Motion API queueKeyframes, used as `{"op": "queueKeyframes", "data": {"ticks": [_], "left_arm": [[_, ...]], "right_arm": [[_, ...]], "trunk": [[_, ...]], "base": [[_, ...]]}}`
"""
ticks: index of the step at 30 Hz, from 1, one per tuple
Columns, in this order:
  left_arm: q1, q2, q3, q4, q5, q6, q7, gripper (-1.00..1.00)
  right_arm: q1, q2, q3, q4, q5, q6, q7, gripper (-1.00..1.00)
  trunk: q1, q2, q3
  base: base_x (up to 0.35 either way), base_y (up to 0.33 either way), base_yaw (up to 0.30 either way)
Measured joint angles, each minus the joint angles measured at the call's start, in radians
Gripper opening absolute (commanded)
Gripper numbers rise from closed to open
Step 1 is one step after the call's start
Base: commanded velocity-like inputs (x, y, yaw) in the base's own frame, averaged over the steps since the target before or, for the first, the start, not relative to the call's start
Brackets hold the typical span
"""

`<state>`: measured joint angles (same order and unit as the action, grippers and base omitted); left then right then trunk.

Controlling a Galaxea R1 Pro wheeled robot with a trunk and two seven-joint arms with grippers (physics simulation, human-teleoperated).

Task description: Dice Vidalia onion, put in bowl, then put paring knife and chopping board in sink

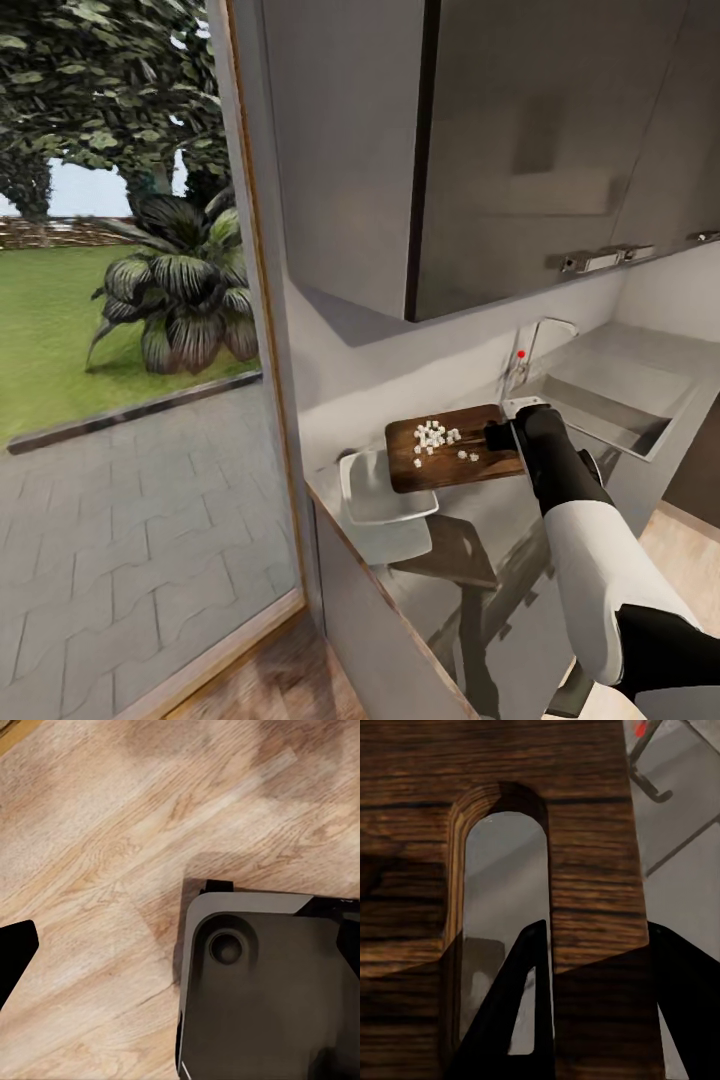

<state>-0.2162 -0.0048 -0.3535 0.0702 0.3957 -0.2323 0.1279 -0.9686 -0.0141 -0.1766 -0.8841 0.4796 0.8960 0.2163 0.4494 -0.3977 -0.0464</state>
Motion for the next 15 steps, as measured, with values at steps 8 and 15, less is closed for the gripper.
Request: {"op": "queueKeyframes", "data": {"ticks": [8, 15], "left_arm": [[0.000, -0.001, 0.000, 0.000, 0.000, 0.000, 0.000, 1.00], [0.000, -0.001, 0.000, 0.000, 0.000, 0.000, 0.000, 1.00]], "right_arm": [[0.000, 0.045, -0.031, -0.012, -0.078, -0.041, 0.020, -1.00], [0.000, 0.064, -0.031, -0.012, -0.082, -0.079, 0.017, -1.00]], "trunk": [[0.000, 0.000, 0.000], [0.000, 0.000, 0.000]], "base": [[0.000, 0.000, 0.000], [0.000, 0.000, 0.000]]}}
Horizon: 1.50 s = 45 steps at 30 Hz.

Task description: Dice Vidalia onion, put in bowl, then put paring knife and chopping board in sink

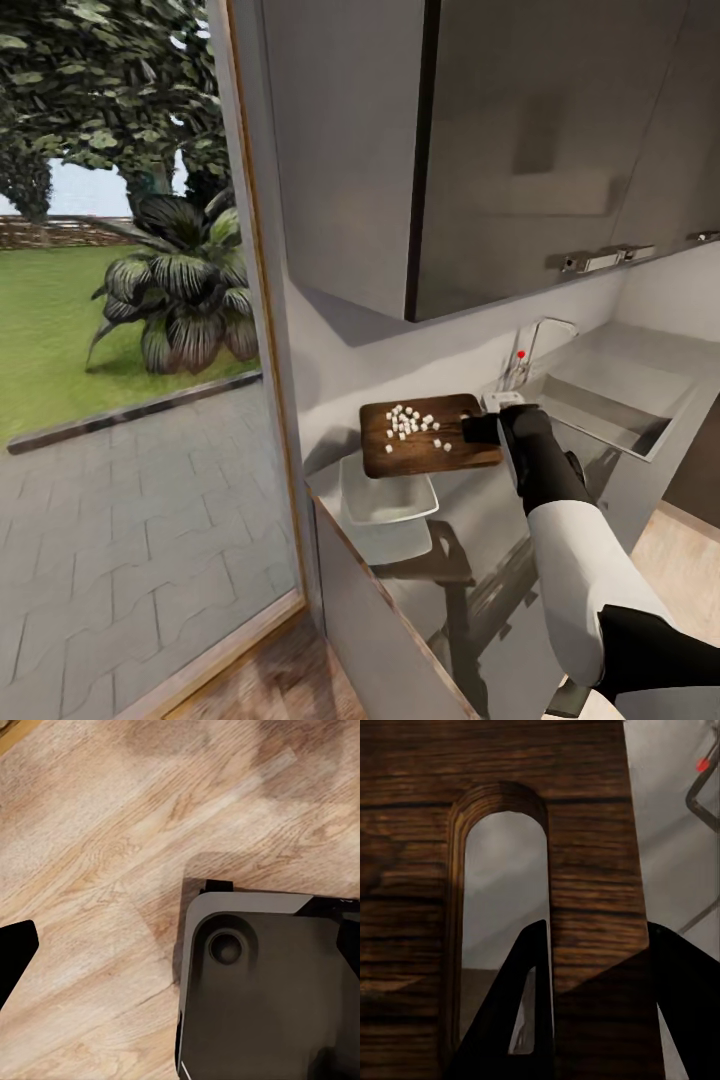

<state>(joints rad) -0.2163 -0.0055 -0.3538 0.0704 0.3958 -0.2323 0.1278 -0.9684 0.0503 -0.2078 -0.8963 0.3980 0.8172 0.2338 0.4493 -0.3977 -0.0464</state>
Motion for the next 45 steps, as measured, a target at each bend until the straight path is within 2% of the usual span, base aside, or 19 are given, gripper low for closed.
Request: {"op": "queueKeyframes", "data": {"ticks": [5, 18, 25, 28, 30, 33, 45], "left_arm": [[0.000, 0.000, 0.000, 0.000, 0.000, 0.000, 0.000, 1.00], [0.000, 0.000, 0.000, 0.000, 0.000, 0.000, 0.000, 1.00], [0.000, 0.000, 0.000, 0.000, 0.000, 0.000, 0.000, 1.00], [0.000, 0.000, 0.000, 0.000, 0.000, 0.000, 0.000, 1.00], [0.000, 0.000, 0.000, 0.000, 0.000, 0.000, 0.000, 1.00], [0.000, 0.000, 0.000, 0.000, 0.000, 0.000, 0.000, 1.00], [0.000, 0.000, 0.000, 0.000, 0.000, 0.000, 0.000, 1.00]], "right_arm": [[0.000, -0.002, 0.002, 0.000, 0.000, -0.027, -0.005, -1.00], [0.000, -0.002, 0.007, 0.000, 0.004, -0.023, -0.012, -1.00], [0.000, -0.005, 0.010, 0.001, 0.010, -0.024, -0.055, -1.00], [0.000, -0.004, 0.014, 0.001, 0.051, -0.024, -0.059, -1.00], [0.000, -0.003, 0.024, 0.002, 0.118, -0.025, -0.059, -1.00], [0.000, -0.001, 0.029, 0.002, 0.156, -0.026, -0.058, -1.00], [0.000, -0.001, 0.032, 0.002, 0.171, -0.026, -0.059, -1.00]], "trunk": [[0.000, 0.000, 0.000], [0.000, 0.000, 0.000], [0.000, 0.000, 0.000], [0.000, 0.000, 0.000], [0.000, 0.000, 0.000], [0.000, 0.000, 0.000], [0.000, 0.000, 0.000]], "base": [[0.000, 0.000, 0.000], [0.000, 0.000, 0.000], [0.000, 0.049, 0.000], [0.000, 0.003, 0.000], [0.000, 0.000, 0.000], [0.000, 0.000, 0.000], [0.000, 0.000, 0.000]]}}
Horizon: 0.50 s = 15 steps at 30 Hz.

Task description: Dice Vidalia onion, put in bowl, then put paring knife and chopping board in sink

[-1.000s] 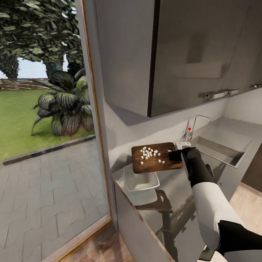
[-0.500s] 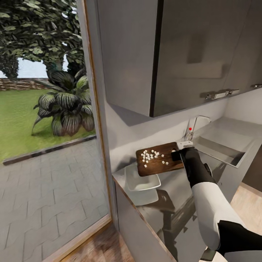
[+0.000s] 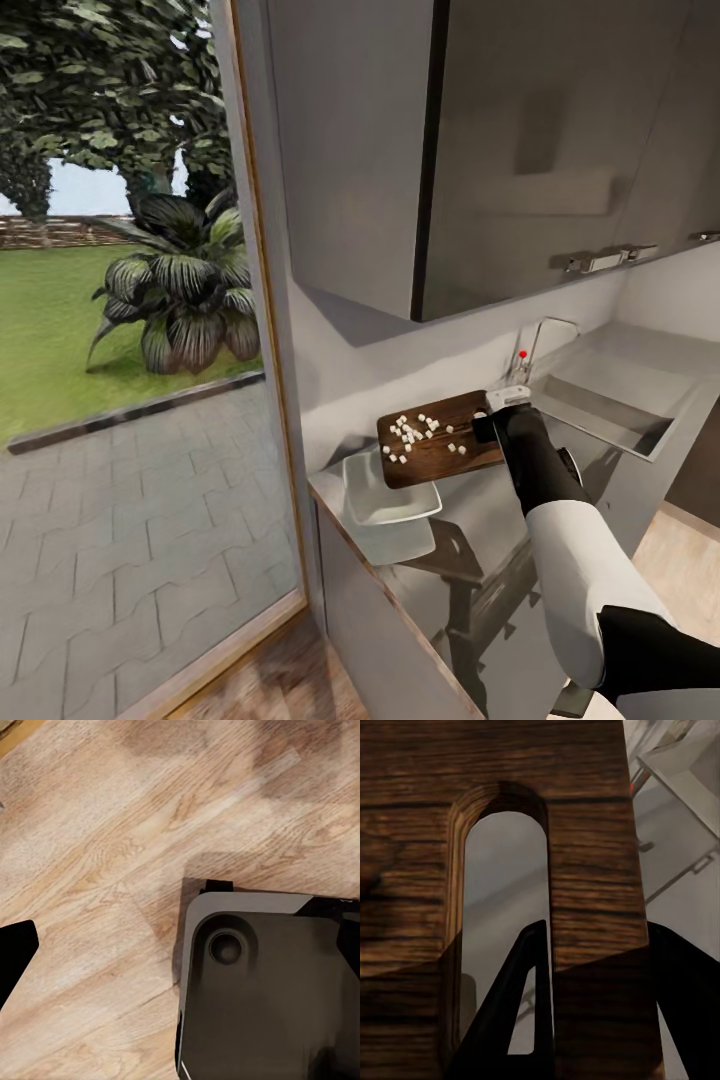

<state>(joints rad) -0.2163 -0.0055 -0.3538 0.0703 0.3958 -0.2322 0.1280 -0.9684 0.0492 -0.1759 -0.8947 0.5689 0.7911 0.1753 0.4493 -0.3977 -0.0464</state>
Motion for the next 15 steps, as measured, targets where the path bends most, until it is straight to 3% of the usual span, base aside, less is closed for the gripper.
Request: {"op": "queueKeyframes", "data": {"ticks": [9, 15], "left_arm": [[0.000, 0.000, 0.000, 0.000, 0.000, 0.000, 0.000, 1.00], [0.000, 0.000, 0.000, 0.000, 0.000, 0.000, 0.000, 1.00]], "right_arm": [[0.000, -0.001, 0.046, 0.003, 0.002, -0.001, -0.010, -1.00], [0.000, -0.001, 0.053, 0.003, 0.003, -0.002, -0.036, -1.00]], "trunk": [[0.000, 0.000, 0.000], [0.000, 0.000, 0.000]], "base": [[0.000, 0.000, 0.000], [0.000, 0.000, 0.000]]}}
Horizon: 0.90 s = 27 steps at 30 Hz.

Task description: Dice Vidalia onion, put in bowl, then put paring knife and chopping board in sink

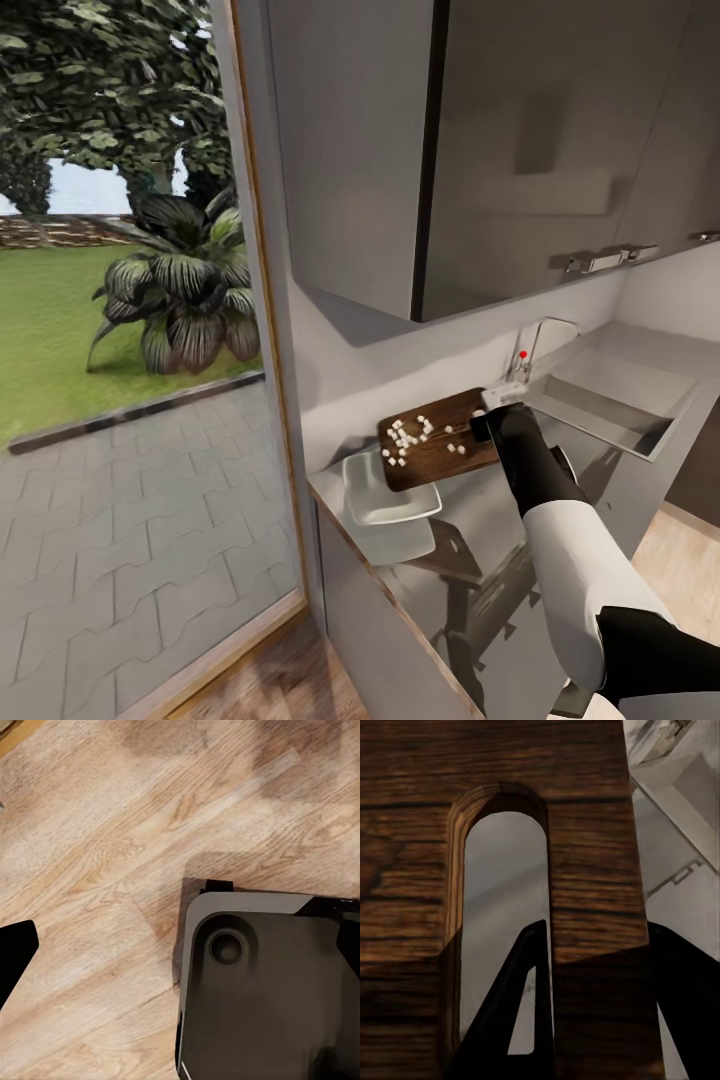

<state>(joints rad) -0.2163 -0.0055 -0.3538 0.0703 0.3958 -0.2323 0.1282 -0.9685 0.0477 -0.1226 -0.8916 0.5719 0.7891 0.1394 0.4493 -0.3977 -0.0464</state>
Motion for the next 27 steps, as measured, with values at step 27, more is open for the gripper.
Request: {"op": "queueKeyframes", "data": {"ticks": [27], "left_arm": [[0.000, 0.000, 0.000, 0.000, 0.000, -0.001, 0.000, 1.00]], "right_arm": [[0.000, -0.001, -0.002, -0.002, 0.062, -0.003, -0.067, -1.00]], "trunk": [[0.000, 0.000, 0.000]], "base": [[0.000, 0.023, 0.000]]}}
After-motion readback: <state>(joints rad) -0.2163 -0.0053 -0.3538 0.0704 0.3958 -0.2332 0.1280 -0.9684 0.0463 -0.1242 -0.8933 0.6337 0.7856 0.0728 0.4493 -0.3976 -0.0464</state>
